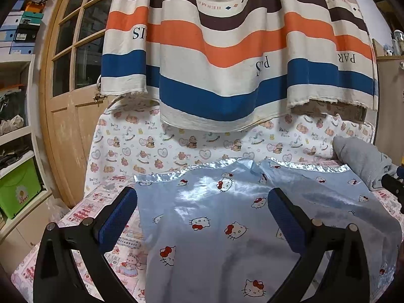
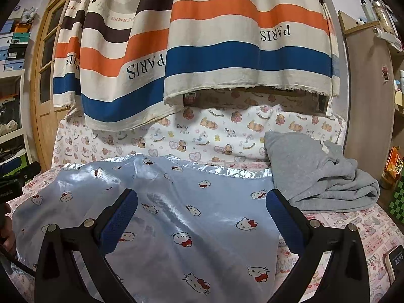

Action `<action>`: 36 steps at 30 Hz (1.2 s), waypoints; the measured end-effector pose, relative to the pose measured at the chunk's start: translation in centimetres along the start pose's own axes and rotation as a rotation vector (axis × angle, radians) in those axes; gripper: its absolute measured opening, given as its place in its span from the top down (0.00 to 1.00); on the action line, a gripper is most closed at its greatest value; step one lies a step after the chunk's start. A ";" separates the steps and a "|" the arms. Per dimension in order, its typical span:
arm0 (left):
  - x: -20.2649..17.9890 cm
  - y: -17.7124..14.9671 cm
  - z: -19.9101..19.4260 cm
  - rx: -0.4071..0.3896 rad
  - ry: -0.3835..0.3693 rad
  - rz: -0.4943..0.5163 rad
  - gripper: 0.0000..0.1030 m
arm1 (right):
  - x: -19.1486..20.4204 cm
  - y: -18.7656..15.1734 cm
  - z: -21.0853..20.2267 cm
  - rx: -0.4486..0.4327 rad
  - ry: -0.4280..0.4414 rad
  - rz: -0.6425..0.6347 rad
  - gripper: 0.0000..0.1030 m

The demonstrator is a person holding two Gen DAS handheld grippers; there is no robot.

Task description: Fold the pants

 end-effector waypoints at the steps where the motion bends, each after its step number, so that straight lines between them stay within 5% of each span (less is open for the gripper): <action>1: 0.0 0.0 0.0 0.000 0.000 0.001 0.00 | 0.1 0.0 -0.1 -0.009 -0.002 -0.004 0.01; 36: -0.4 0.1 0.0 -0.002 -0.014 0.007 0.00 | 0.6 -0.2 -0.2 -0.003 0.012 -0.010 0.01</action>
Point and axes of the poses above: each gripper's, at about its wrist camera, not at the fingertips, and z roughly the way its jaws point, x to its left, y to its top, the point moved 7 cm from there along z, roughly the way its jaws point, and after that the axes turned 13 degrees about z, right-handed, at the moved point
